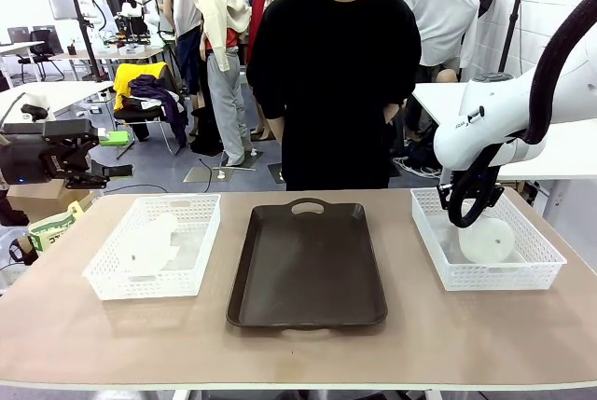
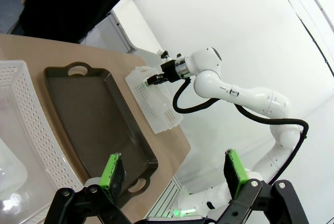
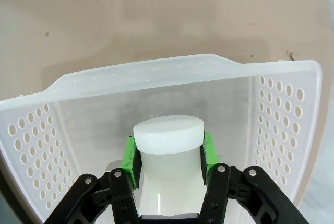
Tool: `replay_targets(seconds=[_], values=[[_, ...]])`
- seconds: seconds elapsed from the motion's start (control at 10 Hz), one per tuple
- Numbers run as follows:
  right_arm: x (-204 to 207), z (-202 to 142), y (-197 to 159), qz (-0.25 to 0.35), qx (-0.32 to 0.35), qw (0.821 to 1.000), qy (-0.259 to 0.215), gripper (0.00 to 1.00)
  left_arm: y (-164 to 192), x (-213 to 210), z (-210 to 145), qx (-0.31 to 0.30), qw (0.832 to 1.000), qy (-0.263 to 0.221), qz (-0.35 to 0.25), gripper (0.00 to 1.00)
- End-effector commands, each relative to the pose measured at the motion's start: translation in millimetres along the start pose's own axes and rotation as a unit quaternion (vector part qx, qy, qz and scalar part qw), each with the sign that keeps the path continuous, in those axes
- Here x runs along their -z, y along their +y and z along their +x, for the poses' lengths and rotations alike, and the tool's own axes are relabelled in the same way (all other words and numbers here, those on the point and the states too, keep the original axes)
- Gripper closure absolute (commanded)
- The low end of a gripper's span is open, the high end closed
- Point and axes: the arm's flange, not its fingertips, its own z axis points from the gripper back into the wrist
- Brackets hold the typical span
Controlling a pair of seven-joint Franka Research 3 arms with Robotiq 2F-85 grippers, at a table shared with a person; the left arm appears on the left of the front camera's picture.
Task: Prepare the laboratory tools.
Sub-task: While moving the picked Big flask to the Handle tray indicated by the person, stop as directed by the person.
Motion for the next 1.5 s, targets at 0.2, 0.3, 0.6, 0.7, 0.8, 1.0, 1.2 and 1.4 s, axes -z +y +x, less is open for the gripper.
replay_targets(seconds=[0.2,0.3,0.6,0.7,0.8,1.0,1.2,1.4], values=[[1,0,1,0.000,-0.003,1.000,0.001,1.00,0,2,0,-0.006,1.000,-0.004,0.001,0.00],[1,0,1,0.000,-0.003,1.000,0.001,1.00,0,2,0,-0.006,1.000,-0.004,0.001,0.00],[-15,-10,3,-0.014,-0.003,1.000,0.003,1.00,0,2,0,-0.006,1.000,-0.004,0.001,0.00],[-32,-19,4,-0.032,0.005,0.999,0.006,1.00,0,2,0,-0.006,1.000,-0.004,0.001,0.00],[-51,-28,5,-0.023,0.001,1.000,0.007,1.00,0,2,0,-0.006,1.000,-0.004,0.001,0.00],[-79,-43,5,-0.015,-0.012,1.000,0.009,1.00,0,2,0,-0.006,1.000,-0.004,0.001,0.00],[-109,-63,6,-0.007,-0.028,1.000,0.005,1.00,0,2,0,-0.006,1.000,-0.004,0.001,0.00],[-135,-82,5,-0.003,-0.028,0.999,-0.023,1.00,0,2,0,-0.006,1.000,-0.004,0.001,0.00]])
